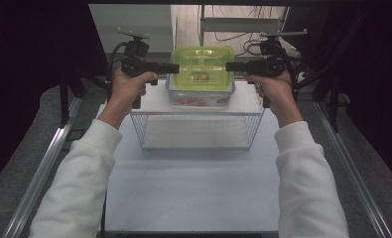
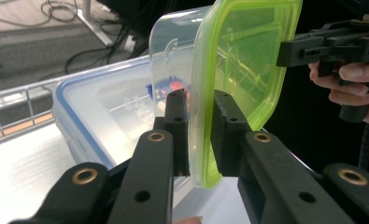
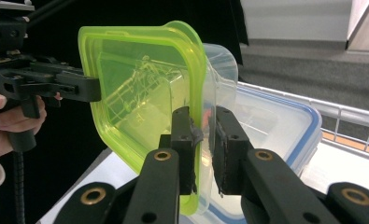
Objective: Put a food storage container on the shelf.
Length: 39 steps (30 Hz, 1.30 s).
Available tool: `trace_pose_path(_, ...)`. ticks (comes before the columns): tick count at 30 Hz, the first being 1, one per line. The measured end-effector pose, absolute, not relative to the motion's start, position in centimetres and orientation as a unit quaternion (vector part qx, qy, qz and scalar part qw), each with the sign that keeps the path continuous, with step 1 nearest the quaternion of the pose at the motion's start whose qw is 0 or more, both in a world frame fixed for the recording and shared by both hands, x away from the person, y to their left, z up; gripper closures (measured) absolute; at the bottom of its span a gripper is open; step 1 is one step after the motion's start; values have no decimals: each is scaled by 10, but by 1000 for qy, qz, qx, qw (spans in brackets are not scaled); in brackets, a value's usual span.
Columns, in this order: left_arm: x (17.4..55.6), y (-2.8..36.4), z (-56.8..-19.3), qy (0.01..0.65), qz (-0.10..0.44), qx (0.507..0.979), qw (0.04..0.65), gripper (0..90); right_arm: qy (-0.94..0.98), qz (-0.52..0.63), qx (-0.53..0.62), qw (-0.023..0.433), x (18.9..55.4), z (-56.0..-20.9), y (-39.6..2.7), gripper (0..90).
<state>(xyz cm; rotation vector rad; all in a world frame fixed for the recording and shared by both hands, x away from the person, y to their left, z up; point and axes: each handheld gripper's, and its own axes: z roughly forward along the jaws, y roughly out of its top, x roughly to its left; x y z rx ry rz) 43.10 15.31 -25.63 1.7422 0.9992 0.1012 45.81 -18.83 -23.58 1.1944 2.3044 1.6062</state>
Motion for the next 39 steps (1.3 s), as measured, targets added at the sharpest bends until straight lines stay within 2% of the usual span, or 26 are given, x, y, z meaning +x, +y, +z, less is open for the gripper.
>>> trace_pose_path(7, 441, 156, -261, 433, 29, 714, 549, 786, 741, 534, 408, 22, 472, -242, -187, 781)
trace_pose_path(10, 444, 155, -263, 441, 29, 709, 550, 758, 738, 531, 415, 33, 475, -244, -186, 742)
trace_pose_path(16, 451, 149, -268, 454, 27, 703, 547, 711, 725, 536, 431, 26, 481, -252, -186, 736)
trace_pose_path(20, 453, 147, -271, 455, 26, 705, 543, 658, 721, 536, 439, 27, 483, -256, -187, 682)
trace_pose_path(25, 453, 148, -274, 455, 15, 698, 554, 630, 719, 537, 441, 13, 485, -260, -188, 660)
trace_pose_path(27, 454, 148, -274, 455, 15, 698, 553, 620, 721, 532, 443, 21, 484, -260, -188, 608)
trace_pose_path(31, 453, 149, -276, 458, 15, 691, 559, 527, 715, 537, 447, 18, 484, -260, -191, 603)
trace_pose_path(34, 454, 150, -277, 459, 6, 680, 571, 409, 714, 541, 444, 17, 482, -259, -192, 598)
trace_pose_path(39, 452, 151, -275, 460, 14, 680, 570, 365, 713, 538, 448, 26, 479, -258, -194, 581)
